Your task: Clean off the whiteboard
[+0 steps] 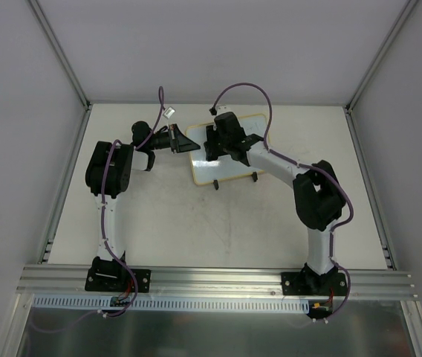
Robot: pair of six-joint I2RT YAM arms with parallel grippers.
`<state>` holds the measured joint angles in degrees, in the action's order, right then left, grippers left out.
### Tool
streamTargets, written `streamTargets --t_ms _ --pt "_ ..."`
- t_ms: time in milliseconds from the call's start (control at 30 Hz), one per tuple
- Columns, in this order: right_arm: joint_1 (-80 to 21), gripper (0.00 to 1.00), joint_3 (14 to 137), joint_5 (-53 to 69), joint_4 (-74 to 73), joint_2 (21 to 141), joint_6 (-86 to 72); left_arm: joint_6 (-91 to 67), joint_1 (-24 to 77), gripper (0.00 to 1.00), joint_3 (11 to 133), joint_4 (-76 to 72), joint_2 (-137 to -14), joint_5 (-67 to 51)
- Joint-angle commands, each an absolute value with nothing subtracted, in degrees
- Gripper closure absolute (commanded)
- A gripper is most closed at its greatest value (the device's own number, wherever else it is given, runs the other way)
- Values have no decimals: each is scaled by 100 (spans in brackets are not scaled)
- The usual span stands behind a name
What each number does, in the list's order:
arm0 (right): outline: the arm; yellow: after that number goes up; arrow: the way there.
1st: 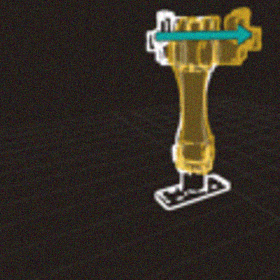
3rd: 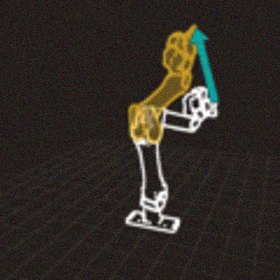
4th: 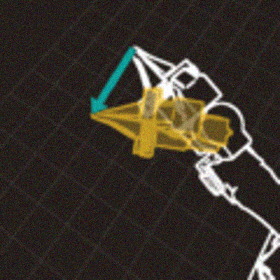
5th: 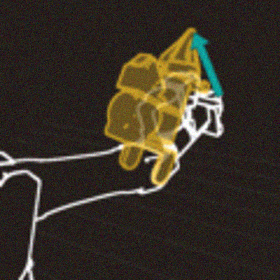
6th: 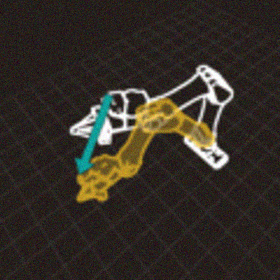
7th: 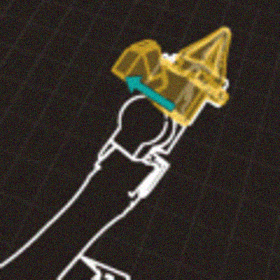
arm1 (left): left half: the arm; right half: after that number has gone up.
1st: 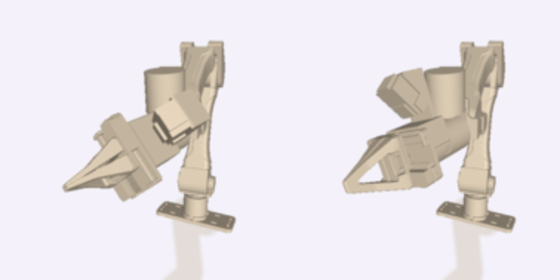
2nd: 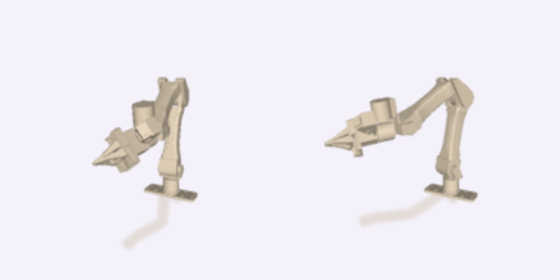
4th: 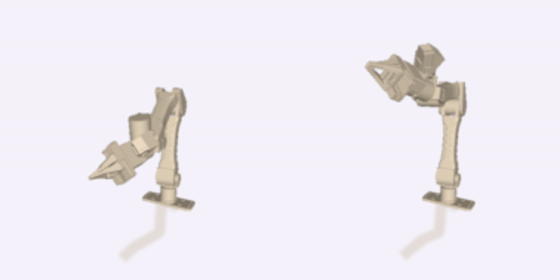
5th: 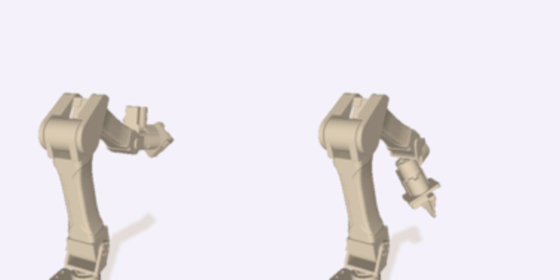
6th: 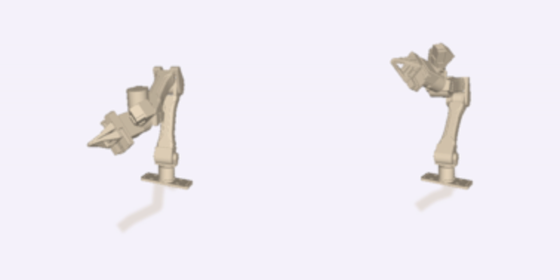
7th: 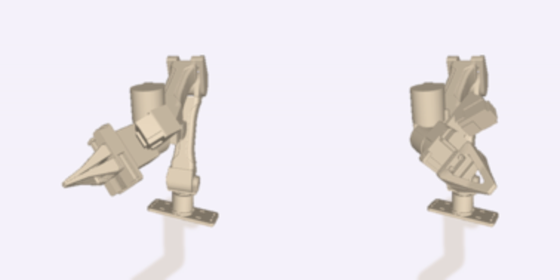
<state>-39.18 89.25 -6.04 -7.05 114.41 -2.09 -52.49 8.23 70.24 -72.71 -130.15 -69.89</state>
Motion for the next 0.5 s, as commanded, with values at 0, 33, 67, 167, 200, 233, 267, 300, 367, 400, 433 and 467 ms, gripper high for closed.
streamTargets --t_ms 0,33,67,167,200,233,267,300,367,400,433,467 --pt "-3174 100 8552 -923 -695 11496 -229 -4605 976 100 6970 -8350 -12823 -7752" --pt "-3086 100 8517 -932 -694 11418 -211 -4605 976 100 6970 -8350 -12823 -7752" --pt "-2937 100 8464 -923 -703 11382 -194 -4605 976 100 6978 -8350 -12832 -7752" --pt "-2664 100 8359 -958 -703 11277 -132 -4605 976 100 6961 -8358 -12832 -7752" --pt "-2611 100 8324 -967 -694 11242 -123 -4605 976 100 6970 -8358 -12823 -7752" --pt "-2549 100 8288 -1002 -686 11215 -106 -4605 976 100 6970 -8358 -12832 -7761" --pt "-2427 100 8218 -1019 -677 11154 -97 -4597 976 100 6970 -8358 -12832 -7752" --pt "-2365 100 8183 -1020 -668 11119 -79 -4597 976 100 6970 -8358 -12832 -7752" --pt "-2181 100 8104 -1011 -624 11057 -70 -4606 976 100 6970 -8358 -12832 -7752" --pt "-2119 100 8051 -1019 -624 11022 -70 -4614 976 100 6978 -8358 -12832 -7752" --pt "-2066 100 8016 -1037 -615 11004 -62 -4614 976 100 6970 -8358 -12832 -7752" --pt "-2013 100 7990 -1028 -598 10978 -53 -4614 967 100 6970 -8358 -12832 -7752"
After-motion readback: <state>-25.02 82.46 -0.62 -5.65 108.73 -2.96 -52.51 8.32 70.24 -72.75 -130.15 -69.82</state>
